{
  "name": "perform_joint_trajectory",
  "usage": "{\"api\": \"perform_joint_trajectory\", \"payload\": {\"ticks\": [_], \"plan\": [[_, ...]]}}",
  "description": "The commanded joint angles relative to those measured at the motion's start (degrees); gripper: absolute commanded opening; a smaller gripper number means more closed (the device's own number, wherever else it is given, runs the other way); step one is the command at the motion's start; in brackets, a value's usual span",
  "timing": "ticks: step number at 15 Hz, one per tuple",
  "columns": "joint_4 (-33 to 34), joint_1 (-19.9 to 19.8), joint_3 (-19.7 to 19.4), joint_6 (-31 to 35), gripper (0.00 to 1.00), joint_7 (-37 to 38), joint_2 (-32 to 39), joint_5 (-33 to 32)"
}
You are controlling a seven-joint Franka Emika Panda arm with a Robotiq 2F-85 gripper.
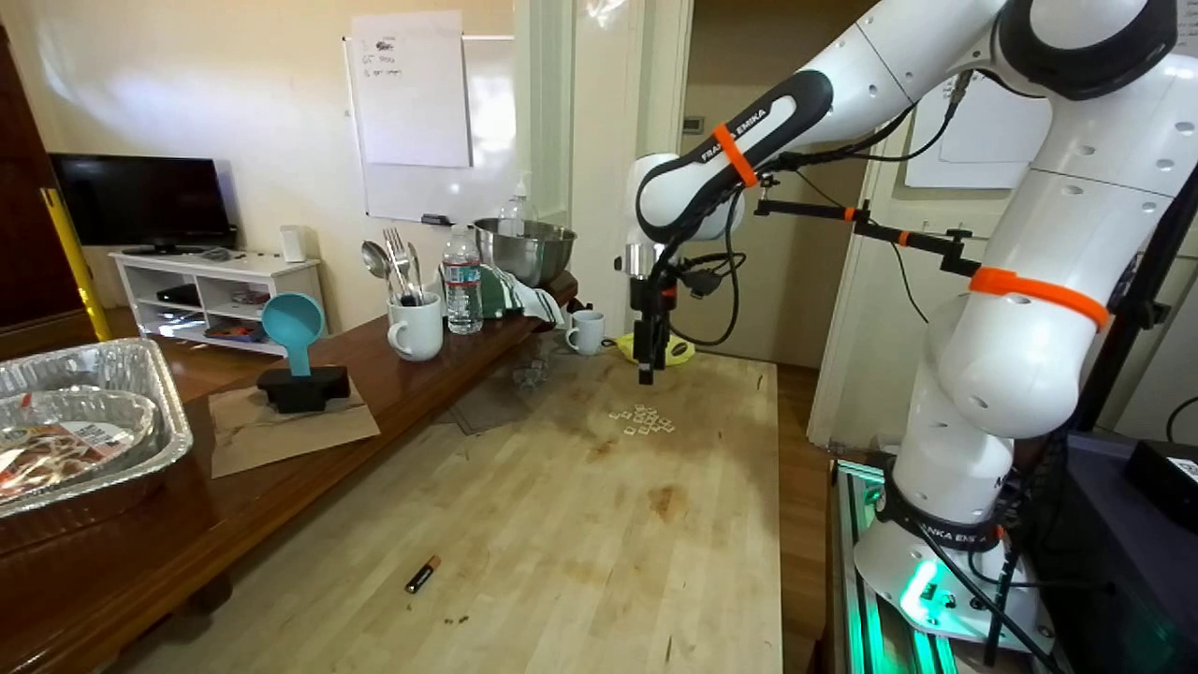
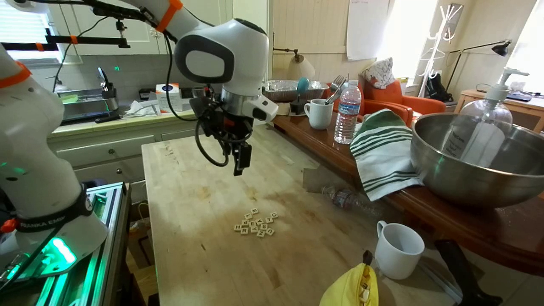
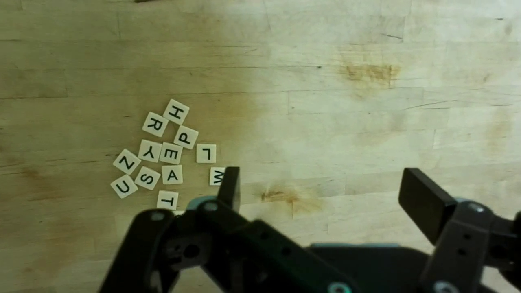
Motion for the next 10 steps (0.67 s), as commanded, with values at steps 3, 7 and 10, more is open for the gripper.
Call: {"api": "perform_joint_trajectory", "payload": {"ticks": [3,7,10], "plan": [[-4.5,0.3,-0.6,14.3,1.00,-9.8,3.6,3.6],[-4.2,-0.2,0.0,15.6,1.00,-7.7,3.7,4.1],[-4.2,-0.2,0.0,15.9,1.00,-7.8,3.9,4.4]]}}
